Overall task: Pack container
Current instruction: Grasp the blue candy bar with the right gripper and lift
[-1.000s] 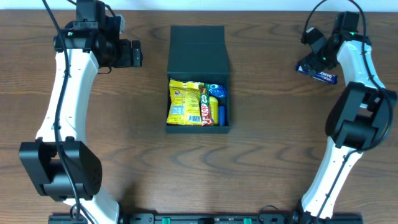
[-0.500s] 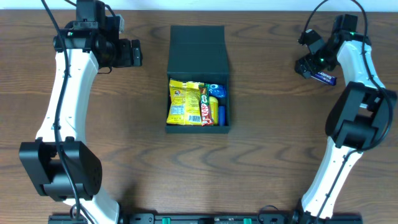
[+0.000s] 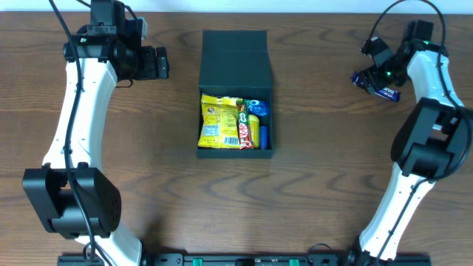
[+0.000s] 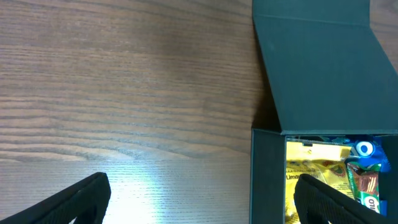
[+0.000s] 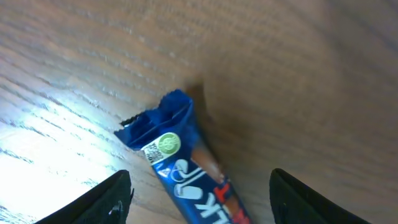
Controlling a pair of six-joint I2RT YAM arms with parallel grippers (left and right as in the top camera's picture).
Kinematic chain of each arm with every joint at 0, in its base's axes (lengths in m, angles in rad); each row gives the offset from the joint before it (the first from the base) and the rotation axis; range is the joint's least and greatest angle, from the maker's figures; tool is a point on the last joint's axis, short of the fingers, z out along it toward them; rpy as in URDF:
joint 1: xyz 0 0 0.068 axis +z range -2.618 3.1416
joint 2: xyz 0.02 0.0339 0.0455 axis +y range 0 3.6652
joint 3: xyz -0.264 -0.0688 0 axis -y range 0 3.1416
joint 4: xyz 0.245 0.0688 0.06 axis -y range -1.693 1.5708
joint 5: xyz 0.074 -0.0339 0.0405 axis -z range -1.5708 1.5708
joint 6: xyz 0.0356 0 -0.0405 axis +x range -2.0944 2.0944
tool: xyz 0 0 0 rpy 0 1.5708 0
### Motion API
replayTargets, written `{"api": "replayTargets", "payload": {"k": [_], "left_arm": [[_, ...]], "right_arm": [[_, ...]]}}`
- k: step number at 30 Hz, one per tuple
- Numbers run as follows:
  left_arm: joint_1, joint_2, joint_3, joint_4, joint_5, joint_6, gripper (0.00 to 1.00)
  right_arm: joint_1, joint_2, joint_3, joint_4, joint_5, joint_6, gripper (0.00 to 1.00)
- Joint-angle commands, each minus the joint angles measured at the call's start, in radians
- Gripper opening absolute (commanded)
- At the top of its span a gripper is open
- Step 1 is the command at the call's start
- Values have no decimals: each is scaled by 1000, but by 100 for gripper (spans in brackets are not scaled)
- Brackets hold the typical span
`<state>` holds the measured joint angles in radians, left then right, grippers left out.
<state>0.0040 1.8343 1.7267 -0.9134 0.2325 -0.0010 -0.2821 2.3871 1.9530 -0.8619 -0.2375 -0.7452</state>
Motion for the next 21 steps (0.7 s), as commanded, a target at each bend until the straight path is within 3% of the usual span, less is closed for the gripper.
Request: {"api": "replayTargets", "payload": {"k": [1, 7, 13, 21], "left_arm": [[2, -26, 24, -2, 4, -7, 95], [2, -26, 24, -2, 4, -7, 95], [2, -26, 24, -2, 4, -7, 96], [2, -26, 24, -2, 4, -7, 95]], "right_arm": [[-6, -29, -30, 4, -26, 3, 69], [-6, -29, -51, 21, -26, 4, 64], [-6, -29, -51, 27, -26, 5, 42], [-6, -29, -51, 21, -26, 8, 24]]}}
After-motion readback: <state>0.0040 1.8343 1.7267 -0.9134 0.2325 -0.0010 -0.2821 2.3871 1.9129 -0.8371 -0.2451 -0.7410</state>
